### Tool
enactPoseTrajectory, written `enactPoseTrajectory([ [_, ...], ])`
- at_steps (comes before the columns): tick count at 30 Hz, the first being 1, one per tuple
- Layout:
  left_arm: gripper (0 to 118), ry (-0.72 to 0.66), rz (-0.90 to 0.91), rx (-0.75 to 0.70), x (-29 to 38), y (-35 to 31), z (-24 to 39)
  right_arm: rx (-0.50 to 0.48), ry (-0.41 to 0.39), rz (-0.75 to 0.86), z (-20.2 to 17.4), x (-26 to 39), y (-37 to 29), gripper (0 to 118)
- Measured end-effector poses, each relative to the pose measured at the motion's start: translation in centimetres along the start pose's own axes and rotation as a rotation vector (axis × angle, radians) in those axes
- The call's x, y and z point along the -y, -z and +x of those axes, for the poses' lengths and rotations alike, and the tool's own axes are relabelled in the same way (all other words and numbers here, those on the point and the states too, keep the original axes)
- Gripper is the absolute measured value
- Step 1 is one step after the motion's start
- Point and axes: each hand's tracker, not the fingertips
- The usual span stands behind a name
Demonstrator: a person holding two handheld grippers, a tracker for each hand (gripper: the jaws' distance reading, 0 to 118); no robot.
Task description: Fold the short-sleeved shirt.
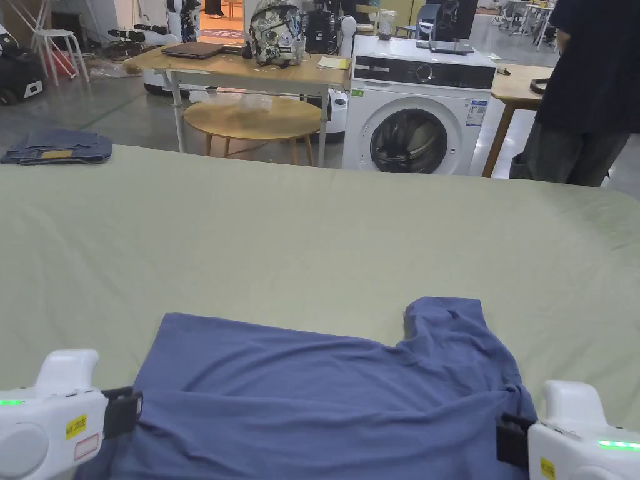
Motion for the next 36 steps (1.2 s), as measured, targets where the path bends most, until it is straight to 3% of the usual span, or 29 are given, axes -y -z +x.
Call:
enactPoseTrajectory([
  [3,42,0.038,0.132,-0.025,-1.1,-0.5,1.9,-0.056,0.044,0.127,-1.9,-0.7,0.1,64],
  [4,42,0.046,0.170,-0.023,-1.5,-0.4,2.3,-0.066,0.059,0.176,-2.6,-0.9,-0.1,55],
  [6,34,0.036,0.228,-0.034,-1.9,-0.6,3.3,-0.069,0.062,0.241,-4.1,-1.4,-0.5,19],
  [8,30,0.034,0.274,-0.035,-2.4,-0.9,4.2,-0.081,0.076,0.287,-5.7,-2.4,-1.8,12],
  [9,18,0.042,0.298,-0.044,-2.6,-0.9,4.6,-0.091,0.074,0.301,-6.3,-2.7,-2.0,3],
  [10,8,0.055,0.325,-0.068,-2.8,-1.1,5.0,-0.105,0.071,0.309,-6.7,-3.0,-2.0,3],
  [12,0,0.069,0.343,-0.064,-3.4,-1.1,5.5,-0.107,0.073,0.320,-7.6,-3.6,-1.5,0],
  [17,0,0.074,0.337,-0.068,-5.9,0.3,5.4,-0.127,0.064,0.353,-8.9,-4.5,-0.7,0],
  [27,0,0.070,-0.065,0.034,-13.6,12.3,0.6,-0.144,0.067,0.285,-8.5,-4.8,1.7,0],
  [31,0,-0.002,-0.179,0.074,-15.9,15.6,-0.7,-0.124,0.062,0.244,-7.6,-4.9,3.4,0],
  [32,1,-0.014,-0.208,0.071,-16.4,16.0,-0.7,-0.119,0.062,0.233,-7.3,-4.9,3.8,0],
  [33,12,-0.022,-0.242,0.068,-16.7,16.6,-0.9,-0.116,0.063,0.225,-7.0,-5.0,4.1,0],
  [35,54,-0.045,-0.316,0.110,-17.2,18.0,-1.3,-0.105,0.061,0.210,-6.6,-4.9,4.5,0],
  [36,65,-0.057,-0.348,0.122,-17.3,18.5,-1.2,-0.098,0.059,0.202,-6.4,-4.9,4.8,0],
])
